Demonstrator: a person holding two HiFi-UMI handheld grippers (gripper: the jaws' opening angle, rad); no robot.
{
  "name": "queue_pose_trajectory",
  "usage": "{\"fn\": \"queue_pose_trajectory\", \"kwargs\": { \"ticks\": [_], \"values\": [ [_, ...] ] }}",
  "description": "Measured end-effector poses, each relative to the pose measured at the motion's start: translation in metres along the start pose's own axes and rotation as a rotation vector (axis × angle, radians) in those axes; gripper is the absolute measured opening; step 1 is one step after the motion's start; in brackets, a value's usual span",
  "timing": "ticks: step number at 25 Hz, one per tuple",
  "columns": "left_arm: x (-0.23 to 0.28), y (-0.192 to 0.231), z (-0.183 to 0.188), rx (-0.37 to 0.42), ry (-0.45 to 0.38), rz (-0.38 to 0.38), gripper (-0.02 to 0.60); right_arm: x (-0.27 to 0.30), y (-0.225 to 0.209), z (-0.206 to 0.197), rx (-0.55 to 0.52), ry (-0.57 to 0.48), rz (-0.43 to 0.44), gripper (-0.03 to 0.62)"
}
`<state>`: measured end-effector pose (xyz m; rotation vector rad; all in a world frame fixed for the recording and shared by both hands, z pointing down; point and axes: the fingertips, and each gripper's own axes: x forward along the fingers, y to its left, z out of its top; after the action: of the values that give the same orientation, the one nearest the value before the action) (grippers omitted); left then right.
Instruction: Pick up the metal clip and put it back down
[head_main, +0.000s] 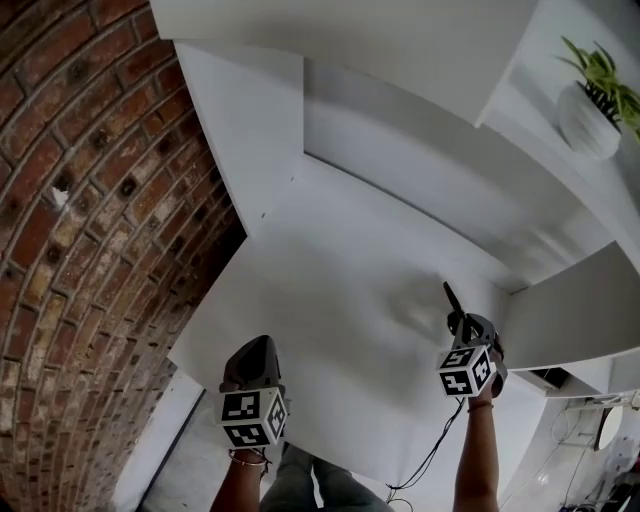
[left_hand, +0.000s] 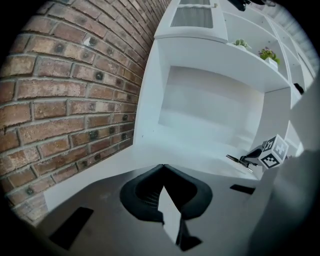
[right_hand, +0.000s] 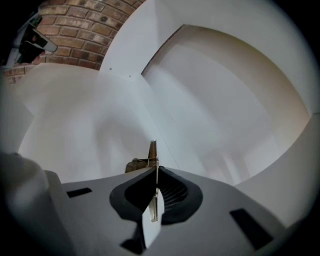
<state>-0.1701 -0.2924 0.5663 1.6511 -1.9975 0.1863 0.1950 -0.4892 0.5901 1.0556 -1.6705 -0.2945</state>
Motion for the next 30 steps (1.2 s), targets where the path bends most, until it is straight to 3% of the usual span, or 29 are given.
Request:
{"fn": "queue_pose_trajectory", "kwargs": {
  "ticks": [8, 12, 25, 30],
  "values": [
    [-0.009, -0.031, 0.033, 0.053, -0.021, -0.09, 0.011, -0.074, -0.002, 0.032, 0.163, -0.122, 0.049, 0.008],
    [-0.016, -0.055, 0.054, 0.072, -0.038, -0.142, 0.011, -0.117, -0.012, 0.036, 0.304, -0.183, 0.048, 0.008],
    [-0.019, -0.165, 0.105, 0.157, -0.096, -0.369, 0.011, -0.22, -0.05, 0.012, 0.965, -0.415, -0.161, 0.008],
    [-0.021, -0.195, 0.112, 0.203, -0.111, -0.426, 0.012, -0.236, -0.054, -0.01, 1.061, -0.439, -0.204, 0.008]
  ]
}}
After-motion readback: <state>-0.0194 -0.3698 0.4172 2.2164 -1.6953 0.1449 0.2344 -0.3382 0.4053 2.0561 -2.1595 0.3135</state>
